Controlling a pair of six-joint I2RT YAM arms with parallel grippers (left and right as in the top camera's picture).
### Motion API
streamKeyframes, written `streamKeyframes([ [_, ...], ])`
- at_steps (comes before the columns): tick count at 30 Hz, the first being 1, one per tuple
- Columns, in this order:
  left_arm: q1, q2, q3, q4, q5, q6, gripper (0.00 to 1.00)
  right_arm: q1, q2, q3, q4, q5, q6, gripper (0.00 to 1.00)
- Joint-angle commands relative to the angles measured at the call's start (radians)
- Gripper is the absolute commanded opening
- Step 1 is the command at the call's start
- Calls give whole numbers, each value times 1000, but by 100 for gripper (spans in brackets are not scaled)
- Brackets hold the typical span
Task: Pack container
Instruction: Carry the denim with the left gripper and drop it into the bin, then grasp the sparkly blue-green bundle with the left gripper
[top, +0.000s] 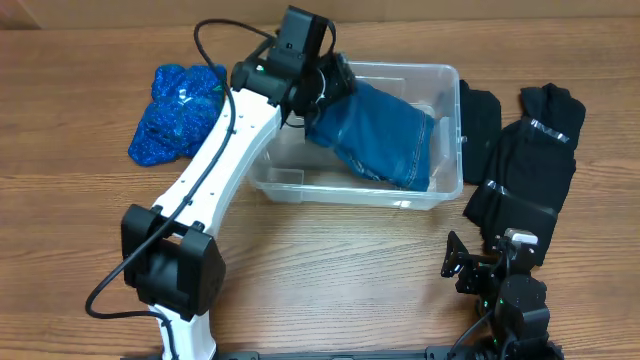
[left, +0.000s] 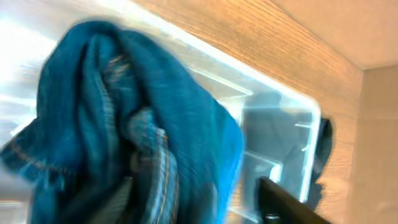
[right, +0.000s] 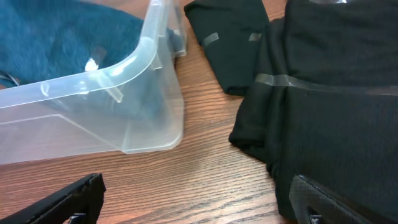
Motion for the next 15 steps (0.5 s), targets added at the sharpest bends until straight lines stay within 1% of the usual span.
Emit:
streamKeyframes([
  [1, 115, -119, 31, -102, 5, 333, 86, -2, -8, -18, 2, 6, 0, 100],
  [2, 184, -146, 31, -158, 5, 377, 94, -2, -8, -18, 2, 6, 0, 100],
  [4, 298, -169, 31, -225, 3, 452, 99, -2, -8, -18, 2, 6, 0, 100],
  [6, 459, -161, 31, -274, 2, 517, 100, -2, -8, -18, 2, 6, 0, 100],
  [8, 601, -125, 31, -280, 16, 541, 100, -2, -8, -18, 2, 6, 0, 100],
  [9, 655, -101, 31, -267, 36, 574, 100, -2, -8, -18, 2, 6, 0, 100],
  [12, 775, 5, 31, -229, 77, 650, 100, -2, -8, -18, 2, 6, 0, 100],
  [13, 810, 65, 31, -213, 128, 697, 100, -2, -8, -18, 2, 6, 0, 100],
  [15, 852, 173, 31, -175, 262, 726, 100, -2, -8, -18, 2, 6, 0, 100],
])
